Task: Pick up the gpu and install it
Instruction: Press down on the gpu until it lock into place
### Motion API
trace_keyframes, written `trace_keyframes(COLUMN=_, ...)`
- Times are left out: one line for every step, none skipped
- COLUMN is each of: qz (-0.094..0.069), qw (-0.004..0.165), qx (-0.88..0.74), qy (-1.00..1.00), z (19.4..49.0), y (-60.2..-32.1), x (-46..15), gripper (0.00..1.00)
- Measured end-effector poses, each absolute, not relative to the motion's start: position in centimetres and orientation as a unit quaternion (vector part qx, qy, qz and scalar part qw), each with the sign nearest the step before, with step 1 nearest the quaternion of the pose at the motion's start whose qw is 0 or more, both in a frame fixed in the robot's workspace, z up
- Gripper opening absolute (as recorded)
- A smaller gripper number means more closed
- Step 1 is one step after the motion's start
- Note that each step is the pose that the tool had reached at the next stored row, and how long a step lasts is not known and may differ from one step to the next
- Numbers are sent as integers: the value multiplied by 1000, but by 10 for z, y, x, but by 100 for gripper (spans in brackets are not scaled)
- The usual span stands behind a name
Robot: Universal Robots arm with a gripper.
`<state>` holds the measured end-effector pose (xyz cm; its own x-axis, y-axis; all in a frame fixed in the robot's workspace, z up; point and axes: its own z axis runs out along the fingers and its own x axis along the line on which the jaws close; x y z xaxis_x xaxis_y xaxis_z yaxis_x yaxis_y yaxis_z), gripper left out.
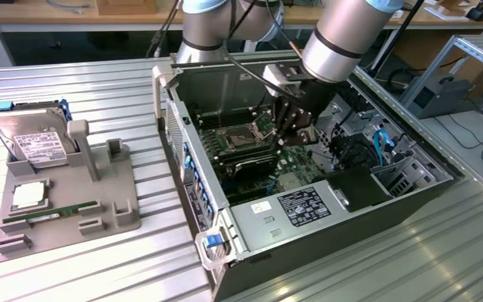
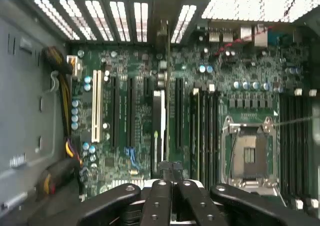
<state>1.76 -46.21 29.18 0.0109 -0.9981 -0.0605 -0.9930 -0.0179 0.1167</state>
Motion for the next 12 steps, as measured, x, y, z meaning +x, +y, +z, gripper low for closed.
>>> trace_keyframes(qz=-65, qw=22, qx=710, qy=-700, z=292, y=-462, x=30, gripper=11)
trace_keyframes(qz=-68, qw=22, qx=710, qy=-700, z=292, y=-462, x=38, gripper=11)
trace_keyframes(qz=-71, qw=24, qx=710, qy=-700, z=292, y=-462, x=49, gripper=11)
trace_keyframes(qz=-74, qw=26, qx=710, qy=-700, z=292, y=-462, x=59, gripper=11)
trace_keyframes(qz=-75, qw=27, qx=710, qy=-700, z=292, y=-462, x=67, gripper=11)
trace_keyframes(qz=-76, qw=28, qx=710, qy=-700, z=292, y=-462, x=69, gripper=11)
trace_keyframes(qz=-76, qw=28, qx=710, qy=-700, z=292, y=-462, x=69, gripper=11)
trace_keyframes(qz=-76, qw=28, qx=710, qy=-700, z=292, y=-462, x=69, gripper=11)
trace_keyframes(qz=-76, qw=28, qx=710, qy=-700, z=292, y=-462, x=69, gripper=11)
trace_keyframes(qz=-76, qw=28, qx=710, qy=-700, z=292, y=-462, x=69, gripper=11)
trace_keyframes(qz=-76, qw=28, qx=710, qy=-700, z=292, y=-462, x=69, gripper=11)
trace_keyframes(qz=-76, qw=28, qx=710, qy=-700, z=292, y=-462, x=69, gripper=11)
